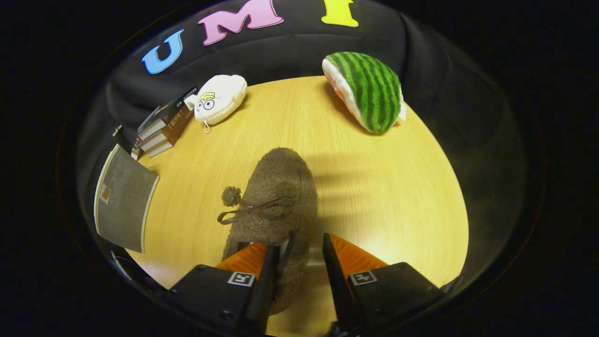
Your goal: Open the storage box then place both shoes into the box .Put the left shoe in first, then the right shoe, with the right side of both shoes facing outward in a uniform manner.
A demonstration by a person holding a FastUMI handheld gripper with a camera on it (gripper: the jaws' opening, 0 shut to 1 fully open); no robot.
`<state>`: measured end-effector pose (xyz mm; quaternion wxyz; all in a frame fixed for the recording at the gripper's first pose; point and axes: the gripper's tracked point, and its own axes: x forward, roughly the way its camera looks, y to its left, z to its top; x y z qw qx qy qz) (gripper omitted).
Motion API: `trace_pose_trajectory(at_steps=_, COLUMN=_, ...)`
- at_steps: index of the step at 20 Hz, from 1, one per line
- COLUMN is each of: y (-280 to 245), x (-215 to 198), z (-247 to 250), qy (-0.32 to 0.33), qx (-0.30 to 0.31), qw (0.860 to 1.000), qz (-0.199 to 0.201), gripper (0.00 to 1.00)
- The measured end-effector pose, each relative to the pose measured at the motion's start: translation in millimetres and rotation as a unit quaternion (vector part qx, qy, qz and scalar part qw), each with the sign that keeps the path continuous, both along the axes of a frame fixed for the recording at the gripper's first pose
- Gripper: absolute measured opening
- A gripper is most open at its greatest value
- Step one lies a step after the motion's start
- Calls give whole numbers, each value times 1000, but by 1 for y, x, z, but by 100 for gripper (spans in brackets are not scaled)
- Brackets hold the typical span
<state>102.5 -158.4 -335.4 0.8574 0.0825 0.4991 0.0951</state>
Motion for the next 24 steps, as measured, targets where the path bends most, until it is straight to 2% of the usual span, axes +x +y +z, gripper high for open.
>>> trace_pose_trajectory(at_steps=4, y=-6, x=6, z=0, qy=2, qx=-1, qw=1000, qz=-11, gripper=25)
trace_pose_trajectory(at_steps=5, y=-4, x=6, z=0, qy=3, qx=4, qw=1000, qz=-12, gripper=13)
trace_pose_trajectory(at_steps=6, y=-2, x=4, z=2, qy=7, qx=8, qw=1000, qz=-5, gripper=8)
trace_pose_trajectory(at_steps=10, y=6, x=-2, z=3, qy=10, qx=21, qw=1000, qz=16, gripper=5)
trace_pose_trajectory(at_steps=15, y=17, x=1, z=30, qy=0, qx=49, qw=999, qz=-17, gripper=5)
trace_pose_trajectory(at_steps=19, y=26, x=-5, z=60, qy=-18, qx=41, qw=999, qz=-31, gripper=5)
trace_pose_trajectory(at_steps=24, y=61, x=-21, z=112, qy=-30, qx=66, qw=995, qz=-70, gripper=5)
